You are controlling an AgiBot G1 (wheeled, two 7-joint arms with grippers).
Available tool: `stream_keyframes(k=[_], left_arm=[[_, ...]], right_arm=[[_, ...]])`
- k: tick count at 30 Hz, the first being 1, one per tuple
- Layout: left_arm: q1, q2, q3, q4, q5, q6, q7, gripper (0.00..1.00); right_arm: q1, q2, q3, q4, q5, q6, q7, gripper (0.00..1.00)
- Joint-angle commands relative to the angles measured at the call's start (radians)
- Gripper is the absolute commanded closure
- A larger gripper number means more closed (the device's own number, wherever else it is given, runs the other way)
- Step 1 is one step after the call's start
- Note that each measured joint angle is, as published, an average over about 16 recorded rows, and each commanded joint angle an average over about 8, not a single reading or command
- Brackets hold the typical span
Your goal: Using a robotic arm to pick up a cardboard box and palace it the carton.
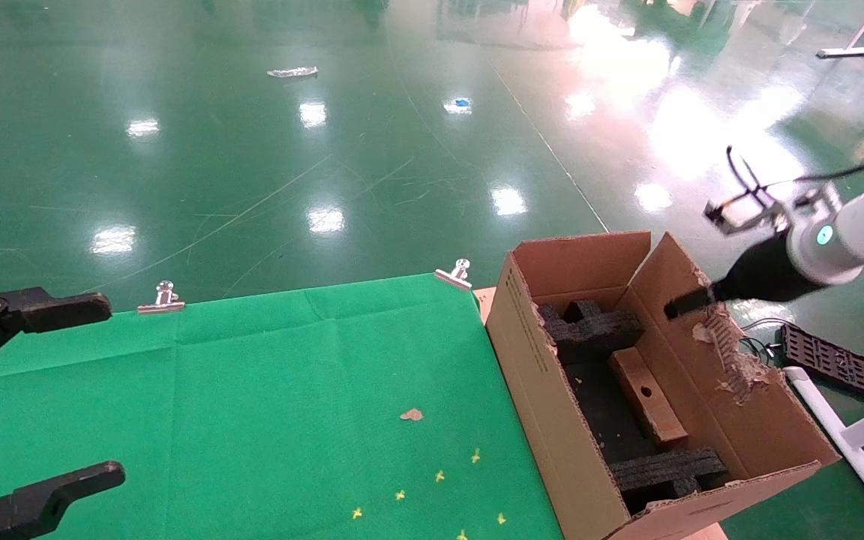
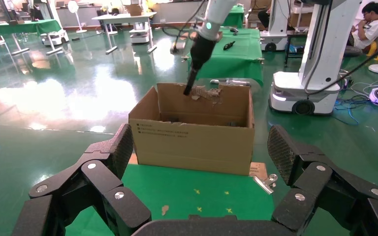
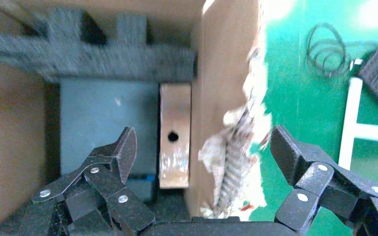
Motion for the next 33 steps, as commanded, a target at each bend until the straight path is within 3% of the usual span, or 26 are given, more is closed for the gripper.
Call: stream_keyframes(k=[1,10,17,24,33], left_arm=[[0.000,0.000,0.000,0.000,0.000,0.000,0.000,0.00],[0.000,0.000,0.001,0.000,0.000,0.000,0.000,0.00],[0.000,0.000,0.001,0.000,-0.001,0.000,0.000,0.00],[0.000,-0.001,0.001,0.001,-0.001,-0.001,0.001,0.00],[0.000,-0.001,0.002,0.001,-0.001,0.000,0.001,0.00]], right_arm=[[0.029,0.005,0.002,0.001,0.002,-0.005,-0.006,0.00],[0.268,0.063,0.040,0.089,0.041,-0.085,-0.084,0.00],[0.350,0.114,0.067,0.201,0.070,-0.108,-0.137,0.00],[0.319,0.137,0.125,0.271,0.102,-0.110,-0.163,0.00],[0.140,0.149,0.306,0.409,0.173,-0.147,-0.226,0.00]])
